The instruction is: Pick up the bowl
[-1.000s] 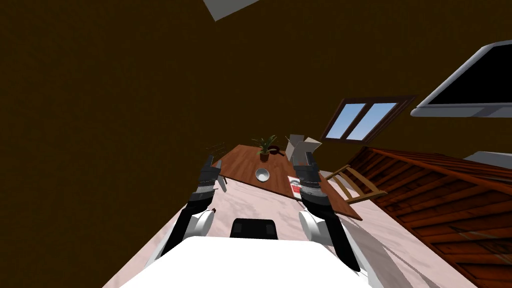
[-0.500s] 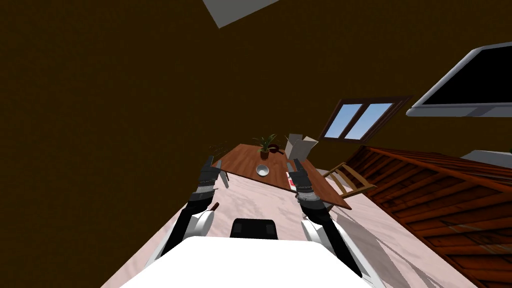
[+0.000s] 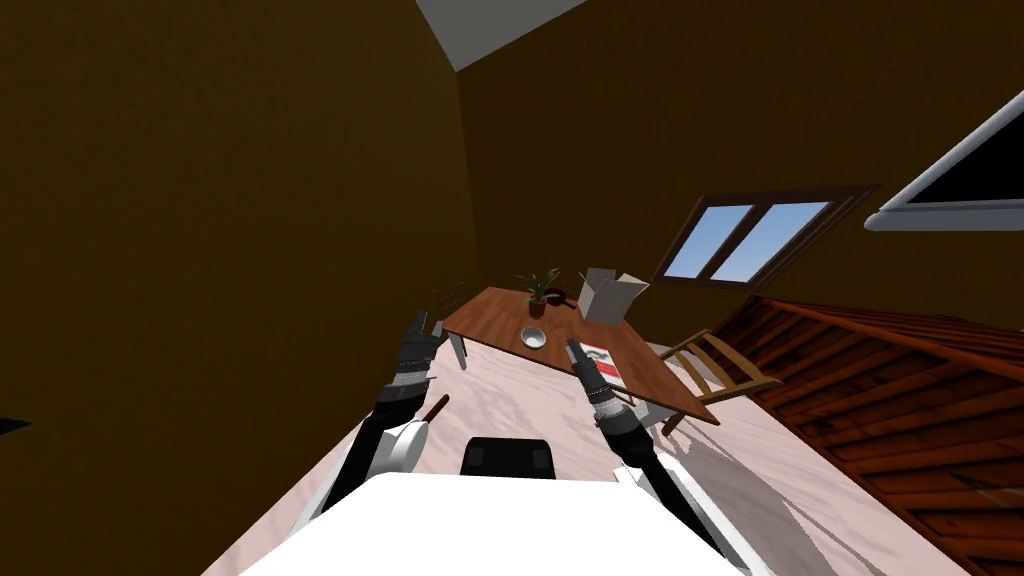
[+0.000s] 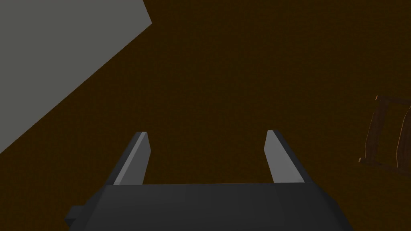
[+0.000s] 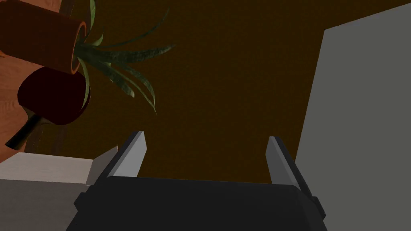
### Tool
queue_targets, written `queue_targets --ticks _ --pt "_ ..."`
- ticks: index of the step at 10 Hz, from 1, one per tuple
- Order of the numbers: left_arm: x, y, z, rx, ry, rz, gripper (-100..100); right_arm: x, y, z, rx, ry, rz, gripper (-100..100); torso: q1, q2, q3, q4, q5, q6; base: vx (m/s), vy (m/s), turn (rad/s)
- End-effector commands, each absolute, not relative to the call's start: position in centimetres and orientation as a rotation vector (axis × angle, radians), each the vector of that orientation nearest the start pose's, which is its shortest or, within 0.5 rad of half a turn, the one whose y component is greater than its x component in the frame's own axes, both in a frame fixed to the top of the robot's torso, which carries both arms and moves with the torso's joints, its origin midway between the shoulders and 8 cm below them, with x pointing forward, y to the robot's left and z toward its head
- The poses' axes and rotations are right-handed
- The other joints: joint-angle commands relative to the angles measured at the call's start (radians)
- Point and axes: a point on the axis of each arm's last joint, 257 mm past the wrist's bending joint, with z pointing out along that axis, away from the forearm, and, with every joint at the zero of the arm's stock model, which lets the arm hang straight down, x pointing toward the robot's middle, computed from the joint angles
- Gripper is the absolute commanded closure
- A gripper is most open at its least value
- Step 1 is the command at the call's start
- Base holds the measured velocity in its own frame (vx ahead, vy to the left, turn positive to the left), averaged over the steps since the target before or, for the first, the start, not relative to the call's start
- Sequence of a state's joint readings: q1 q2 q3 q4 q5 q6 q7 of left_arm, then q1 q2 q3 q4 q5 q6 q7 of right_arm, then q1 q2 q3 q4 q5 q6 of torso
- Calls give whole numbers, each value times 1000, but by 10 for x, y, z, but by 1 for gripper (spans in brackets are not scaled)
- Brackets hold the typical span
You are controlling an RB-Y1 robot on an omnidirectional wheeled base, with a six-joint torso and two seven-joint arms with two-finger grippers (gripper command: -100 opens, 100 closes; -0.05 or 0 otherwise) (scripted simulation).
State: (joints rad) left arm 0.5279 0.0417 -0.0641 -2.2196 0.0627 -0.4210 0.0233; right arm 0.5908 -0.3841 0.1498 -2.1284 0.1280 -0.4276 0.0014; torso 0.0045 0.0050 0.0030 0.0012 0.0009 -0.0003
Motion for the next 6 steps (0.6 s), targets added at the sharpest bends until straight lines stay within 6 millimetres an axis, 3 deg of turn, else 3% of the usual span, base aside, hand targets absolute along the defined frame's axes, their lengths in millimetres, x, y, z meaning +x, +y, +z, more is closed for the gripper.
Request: queue_targets --ticks 1,3,4,6 --pt "367 268 -30 -823 721 -1375 0 350 -211 -138 529 1307 1198 -100 0 0 0 0 0 0 -44 65 46" --pt "366 268 -30 -823 721 -1375 0 340 -213 -189 499 1465 1107 -100 0 -2 -1 0 0 0 -36 89 155" --pt "366 268 -30 -823 721 -1375 0 340 -215 -195 498 1480 1100 -100 1 -3 -1 -1 0 0 -18 70 58" --pt "366 268 -30 -823 721 -1375 0 322 -225 -247 448 1648 992 -100 -1 -3 -2 -1 0 0 -31 87 165"
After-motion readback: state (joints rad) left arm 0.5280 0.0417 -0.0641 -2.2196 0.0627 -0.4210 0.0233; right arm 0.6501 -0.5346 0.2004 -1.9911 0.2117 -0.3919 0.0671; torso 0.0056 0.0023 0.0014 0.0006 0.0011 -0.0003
